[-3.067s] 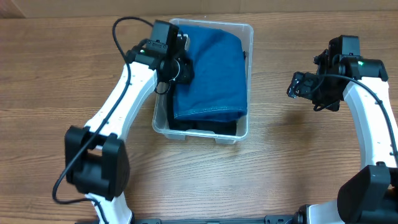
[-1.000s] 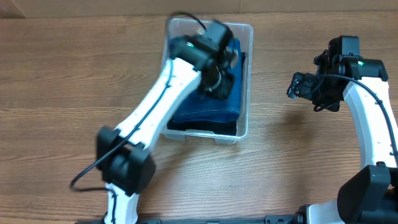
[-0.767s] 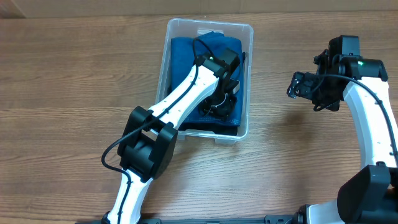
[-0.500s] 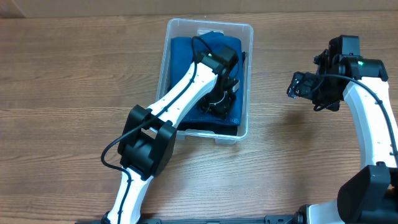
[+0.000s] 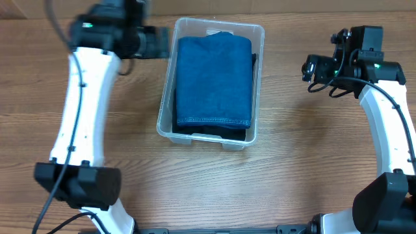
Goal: Pack container
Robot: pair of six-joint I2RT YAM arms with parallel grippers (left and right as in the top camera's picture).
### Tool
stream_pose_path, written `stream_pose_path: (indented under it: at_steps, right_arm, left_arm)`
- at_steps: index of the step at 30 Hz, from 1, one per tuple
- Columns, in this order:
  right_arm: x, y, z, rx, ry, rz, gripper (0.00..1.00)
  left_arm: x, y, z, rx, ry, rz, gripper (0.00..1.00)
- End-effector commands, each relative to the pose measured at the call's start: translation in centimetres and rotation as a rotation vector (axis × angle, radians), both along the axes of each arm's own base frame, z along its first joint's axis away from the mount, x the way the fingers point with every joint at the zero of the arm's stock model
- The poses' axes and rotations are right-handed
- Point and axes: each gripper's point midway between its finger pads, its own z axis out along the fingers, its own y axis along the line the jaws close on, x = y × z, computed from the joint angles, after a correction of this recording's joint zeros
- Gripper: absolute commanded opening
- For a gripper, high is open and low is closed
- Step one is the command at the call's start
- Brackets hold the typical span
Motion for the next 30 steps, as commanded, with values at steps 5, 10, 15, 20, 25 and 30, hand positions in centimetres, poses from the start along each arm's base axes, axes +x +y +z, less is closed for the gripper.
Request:
stream_pose_path:
  at_steps: [5,10,15,20,25,30]
  right_arm:
    - [3.7,2.6,-4.8,0.042,0.038,0.018,0.19]
    - [6.8,7.9,-7.4,0.068,-0.022,0.137,0.04]
    - [8.5,13.8,-8.8,0.116,-0.086,0.245,0.04]
    - [9.3,17.7,-5.5,0.306,-0.211,0.408,0.04]
    - [9.2,17.8,-4.9,0.355,-0.218,0.425,0.18]
    - [10.6,12.0,-5.5,0.222,-0.205,0.213,0.5]
  left_arm:
    - [-0.5,7.9,-1.4,-0.075,0.075,0.223,1.0]
    - [-1.5,8.9,-1.8,-0.075,0.114,0.247,1.0]
    - [-2.4,8.7,-2.2,-0.074,0.156,0.248,1.0]
    - [-2.8,8.7,-2.4,-0.072,0.173,0.244,1.0]
    - [-2.8,8.7,-2.4,-0.069,0.173,0.245,1.0]
    - [-2.8,8.8,-2.4,-0.054,0.171,0.228,1.0]
